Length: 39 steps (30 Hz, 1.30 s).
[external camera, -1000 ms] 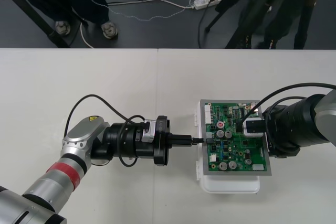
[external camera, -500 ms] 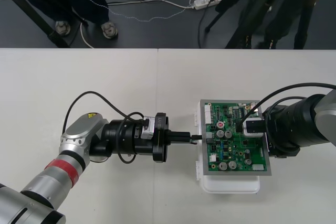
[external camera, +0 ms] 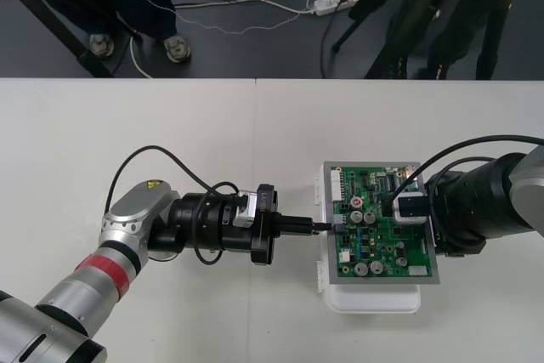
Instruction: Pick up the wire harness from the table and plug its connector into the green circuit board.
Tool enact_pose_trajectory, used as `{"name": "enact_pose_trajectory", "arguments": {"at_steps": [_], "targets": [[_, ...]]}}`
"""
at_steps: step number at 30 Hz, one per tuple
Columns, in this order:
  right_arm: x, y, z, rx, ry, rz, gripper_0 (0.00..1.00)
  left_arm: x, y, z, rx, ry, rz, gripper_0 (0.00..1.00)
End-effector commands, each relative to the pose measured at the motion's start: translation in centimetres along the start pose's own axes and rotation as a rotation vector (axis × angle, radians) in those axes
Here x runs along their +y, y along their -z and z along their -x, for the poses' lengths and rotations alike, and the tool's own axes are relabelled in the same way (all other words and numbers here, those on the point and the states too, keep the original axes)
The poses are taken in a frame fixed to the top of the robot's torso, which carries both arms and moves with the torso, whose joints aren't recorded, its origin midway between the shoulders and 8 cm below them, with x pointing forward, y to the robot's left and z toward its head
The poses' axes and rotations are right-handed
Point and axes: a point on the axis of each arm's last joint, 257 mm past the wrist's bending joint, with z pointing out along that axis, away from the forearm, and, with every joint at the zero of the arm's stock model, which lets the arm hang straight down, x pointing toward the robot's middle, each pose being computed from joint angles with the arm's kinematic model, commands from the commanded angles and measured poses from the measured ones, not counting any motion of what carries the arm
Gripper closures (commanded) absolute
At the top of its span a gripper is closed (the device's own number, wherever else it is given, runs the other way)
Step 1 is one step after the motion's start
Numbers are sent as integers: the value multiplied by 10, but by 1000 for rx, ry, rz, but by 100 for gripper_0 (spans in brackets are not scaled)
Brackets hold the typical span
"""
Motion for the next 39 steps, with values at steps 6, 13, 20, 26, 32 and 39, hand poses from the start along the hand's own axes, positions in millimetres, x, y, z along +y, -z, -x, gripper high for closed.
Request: {"name": "enact_pose_trajectory", "arguments": {"at_steps": [6, 13, 20, 26, 32, 39], "targets": [[-6, 4, 22, -45, 92, -14, 0, 17, -7, 8, 28, -63, -18, 100], [-6, 4, 23, -46, 94, -13, 0, 16, -9, 6, 33, -62, -21, 100], [-5, 4, 23, -47, 93, -11, 0, 16, -10, 7, 33, -64, -25, 100], [-4, 4, 23, -49, 93, -9, 0, 18, -11, 9, 30, -69, -27, 100], [-4, 4, 24, -52, 93, -7, 0, 19, -11, 11, 25, -68, -21, 100], [-4, 4, 23, -51, 93, -6, 0, 19, -14, 13, 11, -68, -20, 100]]}}
